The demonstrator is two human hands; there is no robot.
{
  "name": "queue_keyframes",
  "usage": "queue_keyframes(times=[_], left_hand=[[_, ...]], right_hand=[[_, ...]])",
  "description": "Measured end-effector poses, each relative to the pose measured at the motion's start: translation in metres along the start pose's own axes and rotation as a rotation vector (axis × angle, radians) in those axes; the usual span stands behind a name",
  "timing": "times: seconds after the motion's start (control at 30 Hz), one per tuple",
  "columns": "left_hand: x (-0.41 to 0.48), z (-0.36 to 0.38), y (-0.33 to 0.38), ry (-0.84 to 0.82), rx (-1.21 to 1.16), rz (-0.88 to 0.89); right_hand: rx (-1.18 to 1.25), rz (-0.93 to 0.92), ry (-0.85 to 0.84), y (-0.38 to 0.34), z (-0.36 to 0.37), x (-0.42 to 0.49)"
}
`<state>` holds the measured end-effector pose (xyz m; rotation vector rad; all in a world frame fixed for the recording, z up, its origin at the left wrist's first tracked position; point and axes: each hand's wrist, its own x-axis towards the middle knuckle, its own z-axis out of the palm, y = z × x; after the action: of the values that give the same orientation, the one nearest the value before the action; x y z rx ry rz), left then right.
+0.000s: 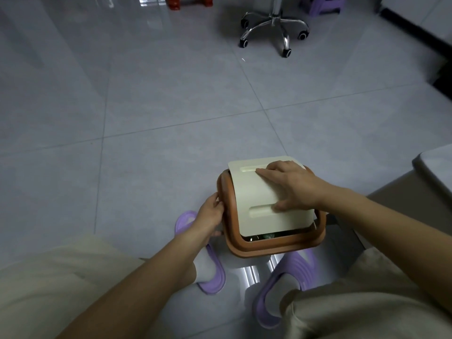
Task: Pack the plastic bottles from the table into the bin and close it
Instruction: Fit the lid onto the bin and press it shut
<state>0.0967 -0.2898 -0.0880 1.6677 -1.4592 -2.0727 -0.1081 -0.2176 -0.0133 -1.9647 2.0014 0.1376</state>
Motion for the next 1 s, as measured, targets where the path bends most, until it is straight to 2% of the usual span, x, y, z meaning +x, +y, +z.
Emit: queue_keyframes(times=[0.13,0.27,0.33,0.4,0.47,0.53,0.6,0.67,0.73,0.8,0.87,1.0], left_hand=[[0.003,0.001,-0.002,0.046,0.033,0.025],[0.009,0.002,-0.004,0.089,0.040,0.044],[0.012,0.004,-0.007,0.109,0.053,0.029],[0.011,0.006,-0.011,0.120,0.046,-0.021],[0.014,0.008,-0.012,0.135,-0.004,-0.034],[0.022,0.009,-0.007,0.180,-0.059,0.006],[0.028,0.013,0.005,0.210,-0.054,0.076],[0.025,0.020,0.019,0.167,0.006,0.164],[0.020,0.025,0.025,0.137,0.067,0.208],[0.020,0.025,0.025,0.137,0.111,0.224],[0.022,0.023,0.025,0.153,0.133,0.236],[0.026,0.020,0.029,0.163,0.165,0.235]], right_hand=[[0.002,-0.003,-0.044,-0.002,0.014,0.003],[0.002,-0.009,0.017,0.001,0.024,0.002],[0.005,-0.025,-0.014,0.003,0.025,0.003],[0.172,-0.004,-0.061,0.005,0.022,0.000],[0.396,0.132,0.052,0.015,0.015,-0.004],[0.460,0.334,0.188,0.031,0.014,-0.008],[0.567,0.522,0.161,0.044,0.020,-0.010],[0.827,0.651,0.100,0.045,0.034,-0.011],[1.089,0.705,0.156,0.039,0.050,-0.014],[1.214,0.718,0.257,0.033,0.062,-0.015],[1.242,0.733,0.322,0.031,0.068,-0.013],[1.236,0.771,0.325,0.030,0.074,-0.009]])
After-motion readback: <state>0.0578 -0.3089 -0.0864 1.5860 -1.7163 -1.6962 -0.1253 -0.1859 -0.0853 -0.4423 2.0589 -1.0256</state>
